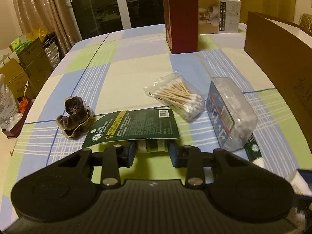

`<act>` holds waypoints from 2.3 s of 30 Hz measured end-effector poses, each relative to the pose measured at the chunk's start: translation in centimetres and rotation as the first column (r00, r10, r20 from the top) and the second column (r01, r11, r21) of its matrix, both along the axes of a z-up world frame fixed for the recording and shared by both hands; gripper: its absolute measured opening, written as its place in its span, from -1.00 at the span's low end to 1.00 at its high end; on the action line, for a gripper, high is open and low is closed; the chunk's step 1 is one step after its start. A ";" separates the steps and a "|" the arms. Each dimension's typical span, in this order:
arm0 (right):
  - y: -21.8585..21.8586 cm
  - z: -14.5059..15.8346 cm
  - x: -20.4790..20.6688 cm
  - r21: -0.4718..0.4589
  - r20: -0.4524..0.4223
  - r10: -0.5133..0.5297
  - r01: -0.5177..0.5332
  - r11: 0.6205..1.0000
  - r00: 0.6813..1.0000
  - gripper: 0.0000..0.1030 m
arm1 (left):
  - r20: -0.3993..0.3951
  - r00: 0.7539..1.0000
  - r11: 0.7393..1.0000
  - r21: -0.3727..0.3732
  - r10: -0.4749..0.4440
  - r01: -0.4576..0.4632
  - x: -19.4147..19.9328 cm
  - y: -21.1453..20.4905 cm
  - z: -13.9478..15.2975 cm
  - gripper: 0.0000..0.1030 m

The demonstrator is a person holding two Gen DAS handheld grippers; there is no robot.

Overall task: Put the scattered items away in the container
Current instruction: 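Grasp the green card packet with the left tool while the right tool holds the bottle, then carry the green packet and white bottle with both tools over the box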

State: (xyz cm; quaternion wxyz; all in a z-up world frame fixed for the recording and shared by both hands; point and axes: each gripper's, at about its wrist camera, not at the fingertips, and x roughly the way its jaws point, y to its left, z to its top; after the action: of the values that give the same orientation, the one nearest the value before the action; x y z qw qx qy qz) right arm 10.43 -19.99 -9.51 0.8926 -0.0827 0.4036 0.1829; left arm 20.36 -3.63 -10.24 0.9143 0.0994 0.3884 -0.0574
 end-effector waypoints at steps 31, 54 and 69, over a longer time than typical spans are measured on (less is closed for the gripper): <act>-11.2 13.2 -5.2 0.067 0.283 -0.313 0.307 0.949 0.906 -0.43 | 0.178 0.955 0.963 -0.083 -0.239 0.256 -8.8 -9.3 15.0 -0.42; -23.3 11.2 -1.2 0.139 0.172 -0.567 0.549 0.824 0.806 -0.43 | 0.106 0.780 0.783 -0.017 -0.617 0.622 -6.6 -26.0 10.0 -0.27; -22.1 10.4 -0.3 0.105 0.160 -0.521 0.510 0.854 0.839 -0.43 | 0.146 0.822 0.829 -0.019 -0.550 0.558 -7.5 -22.3 11.8 -0.25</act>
State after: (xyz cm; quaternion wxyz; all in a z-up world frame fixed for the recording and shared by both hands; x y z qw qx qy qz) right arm 10.14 -42.07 0.89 0.9440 0.0386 0.3220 -0.0604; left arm 12.89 -25.91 1.53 0.8848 0.1836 0.2783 -0.3255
